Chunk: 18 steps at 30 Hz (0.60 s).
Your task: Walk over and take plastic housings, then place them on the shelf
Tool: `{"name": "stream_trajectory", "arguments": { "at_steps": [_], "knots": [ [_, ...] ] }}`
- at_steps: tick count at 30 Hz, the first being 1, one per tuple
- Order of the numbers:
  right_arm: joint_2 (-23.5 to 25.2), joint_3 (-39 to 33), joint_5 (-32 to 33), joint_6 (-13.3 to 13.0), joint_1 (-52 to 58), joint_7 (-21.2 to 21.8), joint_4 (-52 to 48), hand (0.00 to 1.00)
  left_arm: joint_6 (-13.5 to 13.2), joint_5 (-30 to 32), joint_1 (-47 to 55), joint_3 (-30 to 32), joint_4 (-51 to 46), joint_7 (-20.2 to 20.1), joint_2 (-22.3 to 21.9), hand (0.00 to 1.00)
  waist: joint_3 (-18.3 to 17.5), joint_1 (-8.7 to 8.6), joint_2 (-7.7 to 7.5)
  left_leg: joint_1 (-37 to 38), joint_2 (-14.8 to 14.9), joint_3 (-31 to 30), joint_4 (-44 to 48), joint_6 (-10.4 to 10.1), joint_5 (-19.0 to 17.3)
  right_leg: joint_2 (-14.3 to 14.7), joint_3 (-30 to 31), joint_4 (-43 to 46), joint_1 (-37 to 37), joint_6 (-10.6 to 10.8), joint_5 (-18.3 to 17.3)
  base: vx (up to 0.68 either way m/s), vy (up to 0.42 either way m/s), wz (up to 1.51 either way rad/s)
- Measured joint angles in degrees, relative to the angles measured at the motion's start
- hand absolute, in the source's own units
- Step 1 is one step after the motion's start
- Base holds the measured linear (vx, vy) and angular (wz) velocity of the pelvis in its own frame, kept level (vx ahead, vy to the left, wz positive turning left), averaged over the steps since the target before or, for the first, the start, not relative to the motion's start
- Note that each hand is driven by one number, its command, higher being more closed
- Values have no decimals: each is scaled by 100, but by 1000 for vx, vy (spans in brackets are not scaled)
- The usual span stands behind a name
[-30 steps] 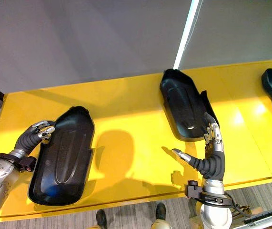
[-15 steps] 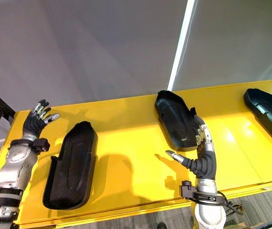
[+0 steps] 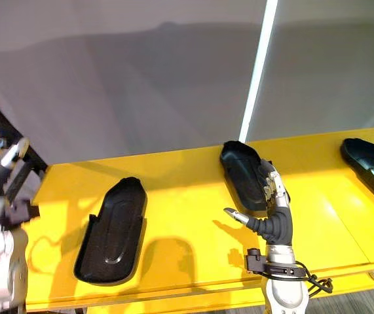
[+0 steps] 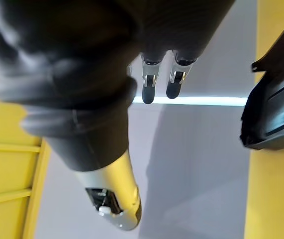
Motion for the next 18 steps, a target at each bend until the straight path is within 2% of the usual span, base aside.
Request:
{"name": "stream_trajectory", "arguments": {
  "at_steps": [3, 5, 10, 13, 18],
  "knots": [
    [145, 132, 1, -32, -126, 61, 116, 0, -244, -3, 1052, -765, -533, -232, -691, 100, -8, 47, -9, -58, -8, -90, -9, 23, 17, -7, -70, -3, 26, 67, -78, -55, 15, 20],
    [190, 247, 1, -45, -161, 63, 115, 0, -296, -4, 1346, -1113, -557, -371, -872, 100, 0, 41, -28, -153, -13, -214, 1, 41, 44, -9, -180, -1, 24, 71, -82, -43, 5, 23],
    [174, 357, -69, -173, -246, -121, 151, 0, -406, -49, 2014, -1611, -541, -476, -1055, 100, 44, 125, -80, -268, -23, -498, 20, -8, 110, -10, -439, 20, 105, 69, -71, 4, 0, 29],
    [147, 356, -262, -214, -513, -344, 299, 0, -418, -333, 2293, -1770, -434, -613, -1090, 100, 94, 180, -101, -350, -33, -724, 48, -16, 128, -9, -640, 43, 189, 66, -119, 8, -1, 35],
    [84, 342, -358, -242, -633, -575, 362, 0, -416, -570, 2654, -1987, 31, -809, -1087, 100, 265, 291, -175, -445, -36, -1047, 116, -19, 132, -25, -931, 278, 260, 69, -339, 0, -1, 31]
  ]
}}
